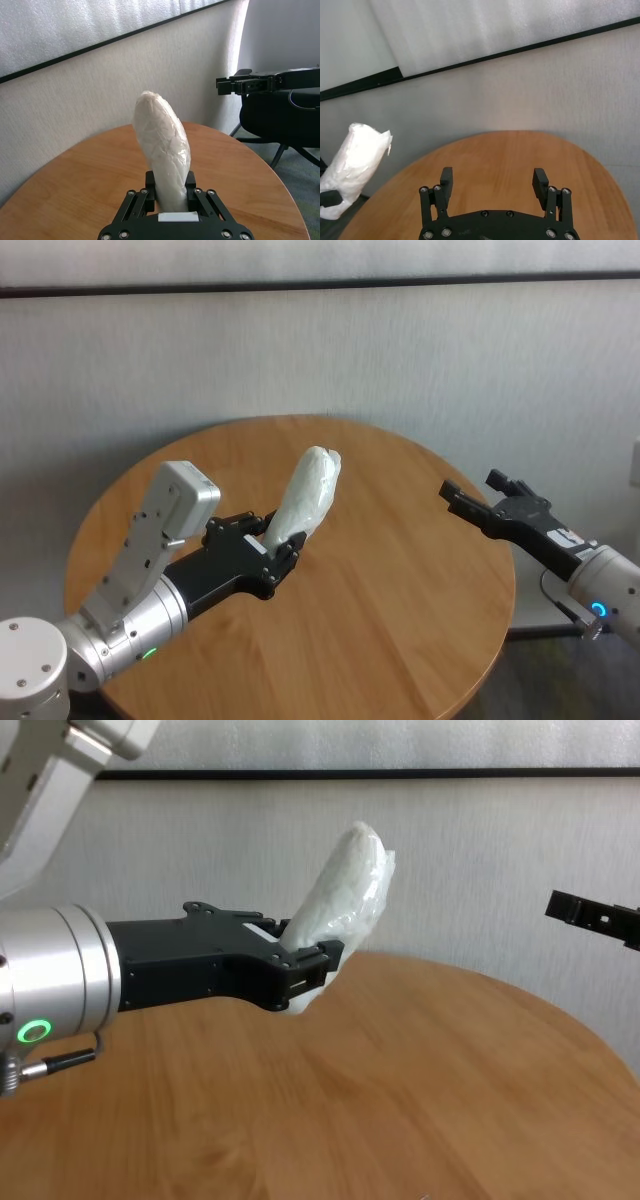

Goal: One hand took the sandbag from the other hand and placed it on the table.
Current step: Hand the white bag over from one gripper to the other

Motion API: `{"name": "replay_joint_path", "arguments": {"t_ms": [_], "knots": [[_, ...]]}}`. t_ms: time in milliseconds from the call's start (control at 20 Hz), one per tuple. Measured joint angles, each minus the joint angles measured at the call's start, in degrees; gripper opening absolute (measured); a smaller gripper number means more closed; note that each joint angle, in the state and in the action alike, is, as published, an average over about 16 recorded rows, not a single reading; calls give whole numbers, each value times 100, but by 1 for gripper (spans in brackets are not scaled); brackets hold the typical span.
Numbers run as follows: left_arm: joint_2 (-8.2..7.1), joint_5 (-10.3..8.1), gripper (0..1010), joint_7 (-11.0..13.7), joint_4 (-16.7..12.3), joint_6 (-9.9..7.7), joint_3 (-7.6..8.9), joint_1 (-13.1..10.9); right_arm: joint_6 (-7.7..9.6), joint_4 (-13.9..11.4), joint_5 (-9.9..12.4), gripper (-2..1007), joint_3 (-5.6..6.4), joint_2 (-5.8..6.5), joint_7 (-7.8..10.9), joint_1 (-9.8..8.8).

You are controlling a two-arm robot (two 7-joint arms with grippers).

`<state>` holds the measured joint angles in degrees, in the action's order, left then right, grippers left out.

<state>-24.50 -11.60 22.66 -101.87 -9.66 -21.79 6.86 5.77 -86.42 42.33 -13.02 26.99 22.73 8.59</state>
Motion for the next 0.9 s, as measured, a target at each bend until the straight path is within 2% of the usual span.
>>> {"name": "replay_joint_path", "arguments": {"t_ms": [550, 900], "knots": [[0, 0, 360, 0, 0, 0, 0, 0, 667, -233, 751, 1001, -42, 65, 89, -24], [0, 0, 360, 0, 0, 0, 0, 0, 908, -330, 1111, 1000, -80, 99, 124, 17]]}}
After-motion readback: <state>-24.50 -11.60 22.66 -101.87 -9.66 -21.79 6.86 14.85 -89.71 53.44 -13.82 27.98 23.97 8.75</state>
